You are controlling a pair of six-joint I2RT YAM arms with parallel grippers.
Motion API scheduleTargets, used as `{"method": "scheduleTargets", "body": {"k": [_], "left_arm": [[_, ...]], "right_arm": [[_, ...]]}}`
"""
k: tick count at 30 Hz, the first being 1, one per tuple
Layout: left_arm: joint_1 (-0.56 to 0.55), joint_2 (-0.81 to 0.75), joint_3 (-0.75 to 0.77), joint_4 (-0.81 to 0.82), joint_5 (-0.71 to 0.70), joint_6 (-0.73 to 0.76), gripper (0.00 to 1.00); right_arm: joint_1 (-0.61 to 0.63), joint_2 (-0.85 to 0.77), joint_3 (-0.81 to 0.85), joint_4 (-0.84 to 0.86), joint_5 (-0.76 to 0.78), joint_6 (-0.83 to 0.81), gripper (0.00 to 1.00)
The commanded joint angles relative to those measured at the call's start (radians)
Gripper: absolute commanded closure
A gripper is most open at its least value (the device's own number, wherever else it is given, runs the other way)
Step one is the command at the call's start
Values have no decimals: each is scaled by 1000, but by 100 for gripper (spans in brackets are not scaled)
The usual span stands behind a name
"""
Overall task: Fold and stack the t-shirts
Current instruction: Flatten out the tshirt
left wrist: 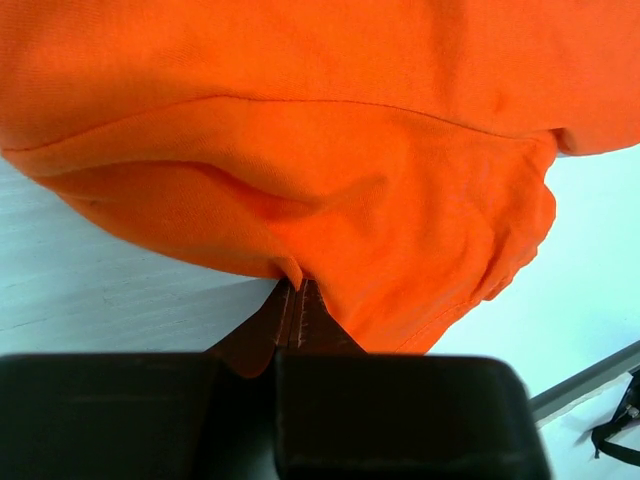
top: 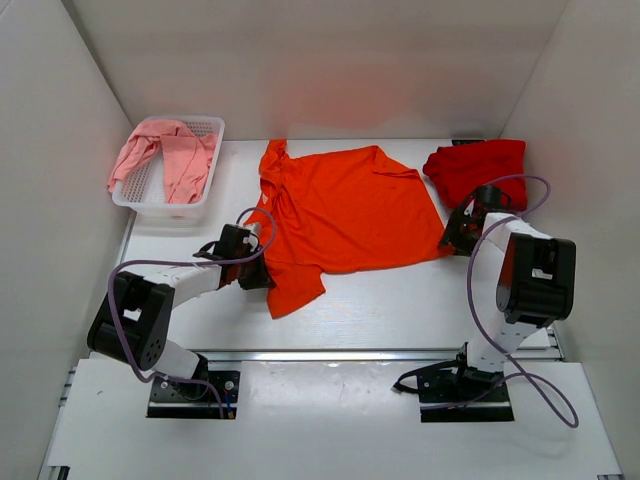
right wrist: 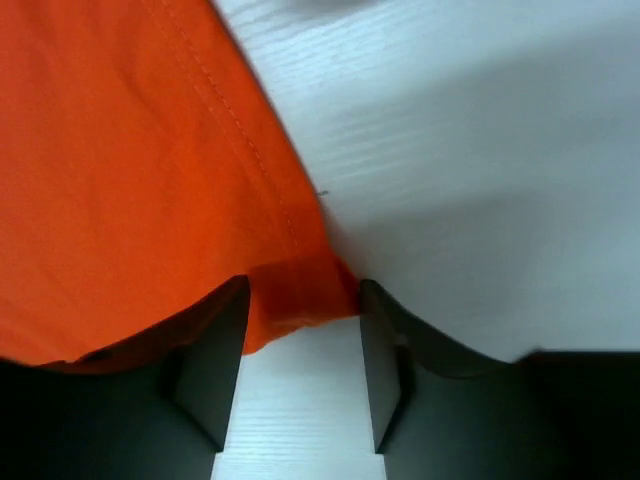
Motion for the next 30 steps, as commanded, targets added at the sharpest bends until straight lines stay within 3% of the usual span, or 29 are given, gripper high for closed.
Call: {"method": "scheduleTargets", "body": {"k": [1,2,7,12,21,25,30], "left_arm": [[0,12,-19,-83,-32,37,100],[6,5,-13,-91,-19,40,100],[58,-106,80,-169,2,81,100],[166,-290,382,-296,7,79,100],[243,-479,893,-364,-162,77,100],[217,-450,1106,-411,-189,89,100],[226,-358,1211,-398,-200,103,100]], "right_arm": [[-3,51,35,-18,-77,29,94],[-12,40,35,-20,-94,30,100],[-6,-106,22,-72,-119,35,100],[14,-349,95,-145,-134,-8,100],[7,-810,285,-104,-182,42,100],[-30,-874,377,-77,-218,67,100],[-56,-788,473,-57,-303,88,100]]}}
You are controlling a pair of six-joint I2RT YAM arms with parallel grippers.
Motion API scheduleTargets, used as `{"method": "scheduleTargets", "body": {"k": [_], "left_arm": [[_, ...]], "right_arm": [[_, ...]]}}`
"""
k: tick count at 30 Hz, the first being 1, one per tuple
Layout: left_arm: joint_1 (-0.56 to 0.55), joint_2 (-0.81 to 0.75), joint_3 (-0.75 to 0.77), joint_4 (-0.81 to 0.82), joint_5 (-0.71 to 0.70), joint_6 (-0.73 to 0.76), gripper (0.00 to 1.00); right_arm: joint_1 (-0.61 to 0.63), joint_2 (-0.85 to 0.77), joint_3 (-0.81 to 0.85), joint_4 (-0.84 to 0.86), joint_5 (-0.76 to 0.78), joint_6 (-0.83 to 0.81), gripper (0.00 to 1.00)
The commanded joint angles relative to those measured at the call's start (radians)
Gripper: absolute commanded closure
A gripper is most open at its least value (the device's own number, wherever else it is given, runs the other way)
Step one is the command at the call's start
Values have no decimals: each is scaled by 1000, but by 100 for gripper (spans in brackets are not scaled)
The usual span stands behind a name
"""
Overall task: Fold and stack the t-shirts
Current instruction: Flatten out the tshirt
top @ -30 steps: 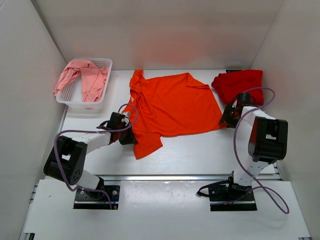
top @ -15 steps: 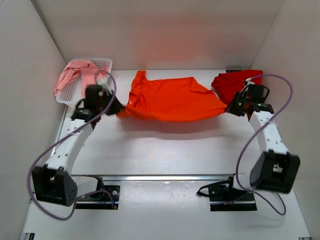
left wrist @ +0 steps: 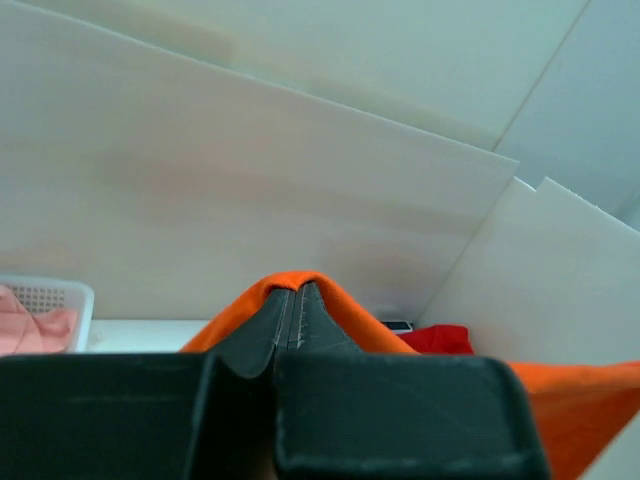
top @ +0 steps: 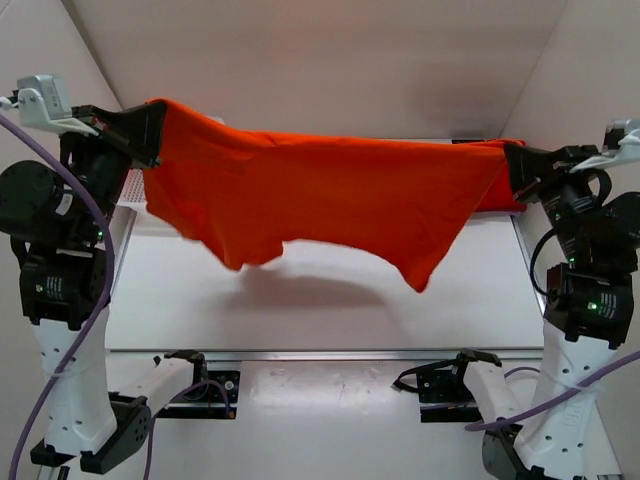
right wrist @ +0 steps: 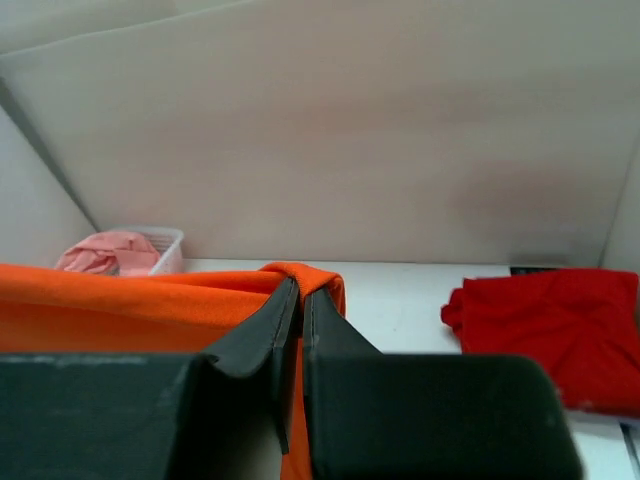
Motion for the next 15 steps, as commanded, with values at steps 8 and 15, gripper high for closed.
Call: {"method": "scheduleTargets", "body": {"k": [8,15], "left_arm": [[59,312,-152,121,101,-30,100],[88,788,322,-52,183,17,100]], "right_arm": [[104,392,-20,91,-55,-2,100],[127,707,179,58,-49,-54,100]]}}
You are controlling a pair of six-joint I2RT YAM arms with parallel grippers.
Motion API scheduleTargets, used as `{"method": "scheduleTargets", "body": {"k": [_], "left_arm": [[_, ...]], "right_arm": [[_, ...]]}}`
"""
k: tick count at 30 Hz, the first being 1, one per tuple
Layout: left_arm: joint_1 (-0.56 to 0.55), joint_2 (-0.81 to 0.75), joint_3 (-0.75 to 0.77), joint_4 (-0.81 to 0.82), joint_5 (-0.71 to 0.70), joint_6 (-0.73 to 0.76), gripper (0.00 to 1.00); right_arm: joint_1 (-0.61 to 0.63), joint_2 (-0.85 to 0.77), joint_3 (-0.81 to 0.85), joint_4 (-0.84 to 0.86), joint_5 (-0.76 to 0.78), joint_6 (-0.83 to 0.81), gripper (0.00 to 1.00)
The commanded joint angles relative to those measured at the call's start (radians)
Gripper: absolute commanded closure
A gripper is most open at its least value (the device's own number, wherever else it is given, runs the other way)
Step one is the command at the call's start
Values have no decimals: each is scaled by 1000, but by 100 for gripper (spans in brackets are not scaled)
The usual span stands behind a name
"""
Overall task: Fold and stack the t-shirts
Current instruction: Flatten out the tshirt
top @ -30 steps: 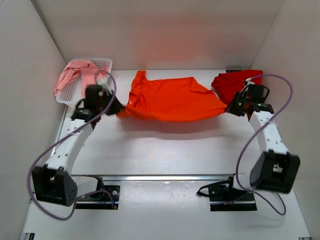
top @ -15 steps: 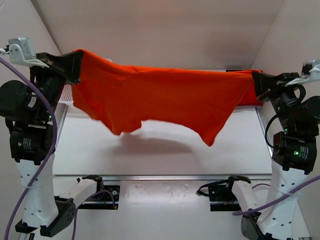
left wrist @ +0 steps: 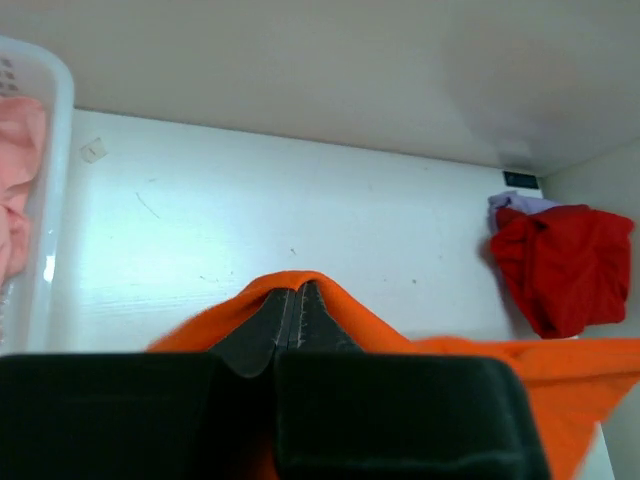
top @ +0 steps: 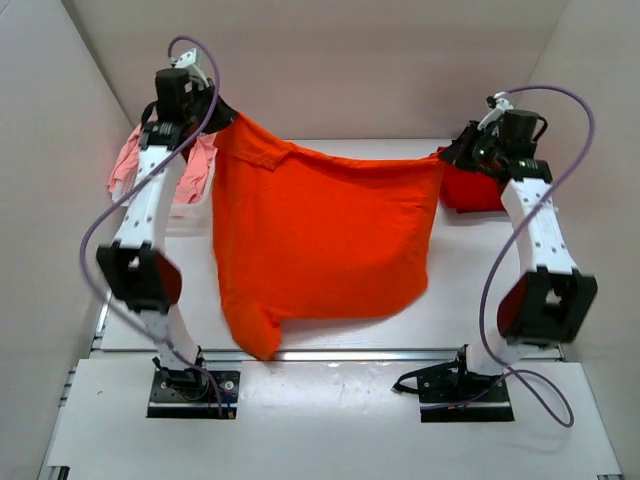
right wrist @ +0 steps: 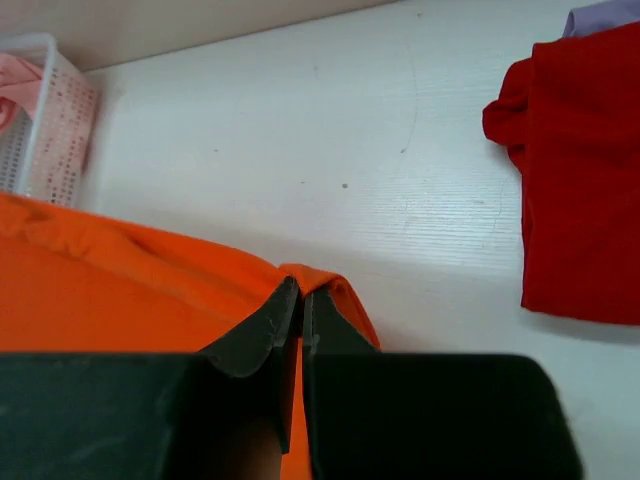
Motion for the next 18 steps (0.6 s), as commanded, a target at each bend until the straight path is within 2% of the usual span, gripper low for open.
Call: {"method": "scheduleTargets", "body": {"k": [1,3,4,6,11,13,16,18], "left_arm": [[38,106,292,-88,82,15,100],[51,171,448,-103,89,-1,100],[61,148,453,-88,89,-10,100],[78,112,397,-2,103,-47,100],[141,50,326,43,161,-73,100],[131,-8,265,50,154,-49,100],[100,-108,92,76,154,-27,100],[94,-193,-138,119,152,-25,100]], "right_arm": [[29,70,200,-18,10,-59,100],[36,126,339,-73,41,-82,100],[38,135,370,-91,47,-92,100],[23,187,501,-127,36,-94,100],[-45,304,725,-254,-28,-89,100],[-54,270,661,-247,-30,-96,100],[-62,181,444,-179,-28,-90,100],[-66,112,281,-115,-42,-79,100]]}}
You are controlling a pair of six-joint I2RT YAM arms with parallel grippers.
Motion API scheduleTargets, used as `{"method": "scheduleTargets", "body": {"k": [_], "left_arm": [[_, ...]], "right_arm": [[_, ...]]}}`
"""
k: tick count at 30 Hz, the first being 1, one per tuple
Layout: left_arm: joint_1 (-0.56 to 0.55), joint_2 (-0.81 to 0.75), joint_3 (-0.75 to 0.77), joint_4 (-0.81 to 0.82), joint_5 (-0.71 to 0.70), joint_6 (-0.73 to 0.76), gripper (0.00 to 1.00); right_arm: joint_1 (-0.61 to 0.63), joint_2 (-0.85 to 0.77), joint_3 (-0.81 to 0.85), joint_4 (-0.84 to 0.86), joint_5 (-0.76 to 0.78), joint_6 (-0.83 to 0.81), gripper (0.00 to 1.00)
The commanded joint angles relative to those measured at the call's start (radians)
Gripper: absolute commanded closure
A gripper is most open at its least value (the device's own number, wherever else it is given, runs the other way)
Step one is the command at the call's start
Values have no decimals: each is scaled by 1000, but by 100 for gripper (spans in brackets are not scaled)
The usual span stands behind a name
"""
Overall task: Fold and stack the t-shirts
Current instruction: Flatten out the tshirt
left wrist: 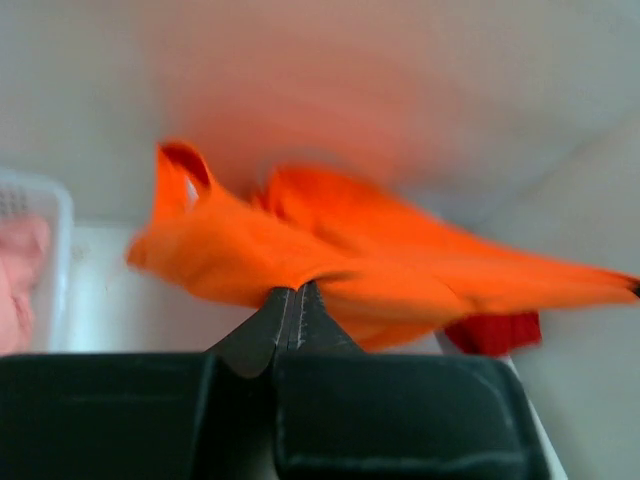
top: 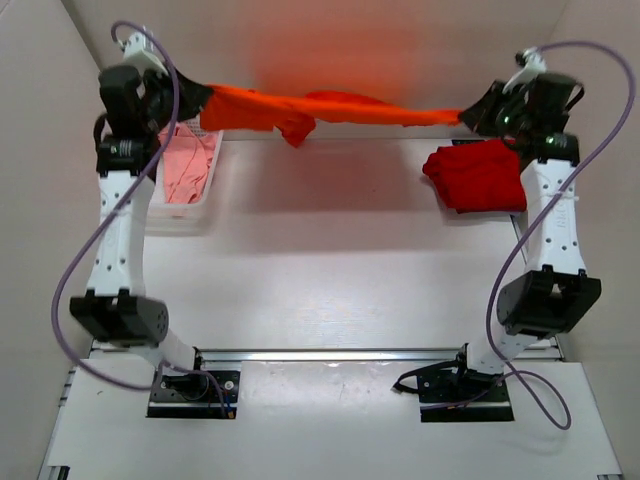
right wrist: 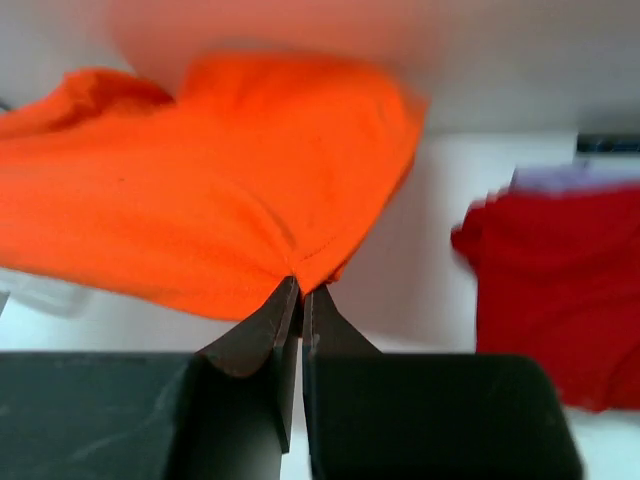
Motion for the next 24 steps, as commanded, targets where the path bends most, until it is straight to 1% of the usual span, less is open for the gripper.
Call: {"method": "scheduleTargets", "body": {"k": [1,2,3,4,5,6,7,8,9,11,12,13,15,16,18,20,21,22,23,24], "left_arm": [[-40,-162,-335,64,2,10,100],[-66,-230,-406,108,-9,1,100],[-66,-268,-551,149,-15,-9,100],[-71,-343,-621,173,-25,-30,100],[-77,-406,-751,185,-24,-50,100],[-80,-468,-866,197,-24,-49,100],[-84,-494,-955,178,-32,-41,100],[-98,-555,-997,161,-35,-32,100],[-116,-580,-1069,136,-42,-26,100],[-169,-718,-1200,90,-77,-19,100],[-198,-746,-1227,81,-87,-19,100],[-218,-828,-1273,47,-85,-21,100],[-250,-878,-1324,-25,-79,-10,100],[-271,-884,-1343,-71,-81,-3,100],[-298,-919,-1401,-99,-53,-4,100],[-314,-948,-1461,-87,-53,-28,100],[-336,-951,-1465,-77,-50,-38,100],[-334,-961,-1464,-82,-50,-50,100],[-324,-953,-1456,-94,-53,-56,100],[-319,-948,-1453,-93,-68,-62,100]], "right_arm": [[-24,-92,-291,70,-10,8,100],[-27,-146,-408,102,-15,20,100],[-27,-160,-454,113,-17,19,100],[-28,-200,-550,124,-8,23,100],[-10,-212,-592,126,0,22,100],[-7,-259,-717,120,23,23,100],[-1,-274,-763,112,34,25,100],[16,-306,-833,95,55,26,100],[36,-318,-873,86,77,29,99],[70,-385,-997,39,156,43,100],[97,-404,-1030,34,172,54,100],[105,-459,-1115,8,193,72,100],[117,-491,-1163,-11,197,98,99],[122,-531,-1209,-18,187,120,99],[121,-602,-1287,-34,197,156,100],[121,-654,-1335,-49,204,189,100],[108,-671,-1353,-55,206,183,100],[93,-692,-1389,-54,201,187,100],[94,-700,-1398,-67,213,189,100],[105,-708,-1374,-75,242,190,100]]}}
